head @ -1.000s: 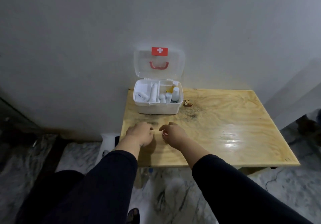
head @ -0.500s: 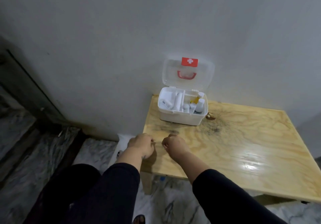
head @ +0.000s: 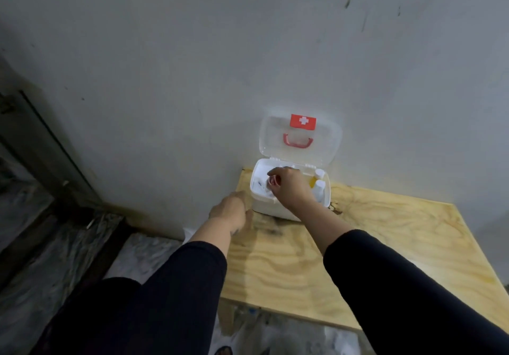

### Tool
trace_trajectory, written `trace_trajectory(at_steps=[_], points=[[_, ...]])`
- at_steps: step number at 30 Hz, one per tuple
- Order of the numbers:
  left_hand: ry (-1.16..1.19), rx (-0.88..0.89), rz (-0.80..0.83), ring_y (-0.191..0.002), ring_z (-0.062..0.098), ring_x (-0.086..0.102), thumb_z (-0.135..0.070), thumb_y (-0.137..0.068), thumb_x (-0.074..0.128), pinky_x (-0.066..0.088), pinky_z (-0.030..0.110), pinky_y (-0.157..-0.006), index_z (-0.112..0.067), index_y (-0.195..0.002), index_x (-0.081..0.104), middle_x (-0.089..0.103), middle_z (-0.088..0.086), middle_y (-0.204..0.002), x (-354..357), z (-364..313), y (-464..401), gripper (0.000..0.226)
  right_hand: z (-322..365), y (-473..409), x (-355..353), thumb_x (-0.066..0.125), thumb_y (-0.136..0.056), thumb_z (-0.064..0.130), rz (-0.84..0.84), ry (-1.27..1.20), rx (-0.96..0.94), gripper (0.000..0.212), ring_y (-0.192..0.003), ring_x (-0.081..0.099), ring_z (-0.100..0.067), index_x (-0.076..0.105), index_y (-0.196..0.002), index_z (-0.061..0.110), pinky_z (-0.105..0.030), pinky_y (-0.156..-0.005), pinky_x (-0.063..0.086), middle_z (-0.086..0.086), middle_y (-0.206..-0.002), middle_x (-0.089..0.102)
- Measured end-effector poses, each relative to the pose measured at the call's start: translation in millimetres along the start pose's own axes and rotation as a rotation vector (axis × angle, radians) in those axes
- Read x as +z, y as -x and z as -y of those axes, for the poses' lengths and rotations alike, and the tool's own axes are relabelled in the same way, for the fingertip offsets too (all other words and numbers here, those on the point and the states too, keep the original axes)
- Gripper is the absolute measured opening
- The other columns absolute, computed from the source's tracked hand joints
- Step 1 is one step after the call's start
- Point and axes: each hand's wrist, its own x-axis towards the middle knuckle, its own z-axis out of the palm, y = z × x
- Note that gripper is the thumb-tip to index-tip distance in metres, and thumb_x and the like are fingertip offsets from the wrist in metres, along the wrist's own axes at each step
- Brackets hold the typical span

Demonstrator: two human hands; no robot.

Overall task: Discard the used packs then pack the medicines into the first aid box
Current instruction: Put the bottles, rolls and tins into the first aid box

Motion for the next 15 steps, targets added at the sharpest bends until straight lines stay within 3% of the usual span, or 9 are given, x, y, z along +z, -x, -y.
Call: trace_trajectory(at_steps=[5,7,10,15], points=[[0.151,0.088,0.032,-0.098,0.022,0.065,-0.060,-0.063,0.056,0.056,0.043,-0.086,-0.034,-0.116,0.055,0.066,-0.005,-0.113,-7,-8,-50,0.058,3,-58,11,0.057,-0.089,0.020,-0.031,0.020,0.061,0.030,-0.110,0.057,-0.029,0.065,-0.118,0.019,-0.034,-0.087,0.049,-0.008,-0.116,0.067],[0.201,0.139,0.041,-0.094,0.017,0.066,-0.062,-0.056,0.065,0.058,0.042,-0.081,-0.043,-0.124,0.047,0.068,-0.009,-0.106,-3,-5,-74,0.072,1,-77,21,0.055,-0.090,0.017,-0.009,0.062,0.065,0.029,-0.113,0.052,-0.029,0.065,-0.117,0.018,-0.034,-0.085,0.046,-0.009,-0.114,0.068],[0.218,0.202,0.078,-0.111,0.015,0.059,-0.062,-0.052,0.072,0.055,0.041,-0.089,-0.045,-0.145,0.020,0.059,-0.012,-0.126,-3,-3,-93,0.108,-2,-99,35,0.052,-0.090,0.010,0.042,0.102,0.069,0.031,-0.114,0.051,-0.030,0.066,-0.116,0.016,-0.035,-0.087,0.047,-0.010,-0.114,0.068],[0.205,0.201,0.147,-0.133,0.015,0.046,-0.072,-0.042,0.076,0.048,0.044,-0.101,-0.046,-0.148,0.009,0.038,-0.014,-0.150,-2,5,-112,0.127,-2,-111,40,0.058,-0.086,0.008,0.061,0.095,0.071,0.029,-0.105,0.058,-0.032,0.068,-0.113,0.013,-0.030,-0.082,0.044,-0.013,-0.113,0.062]])
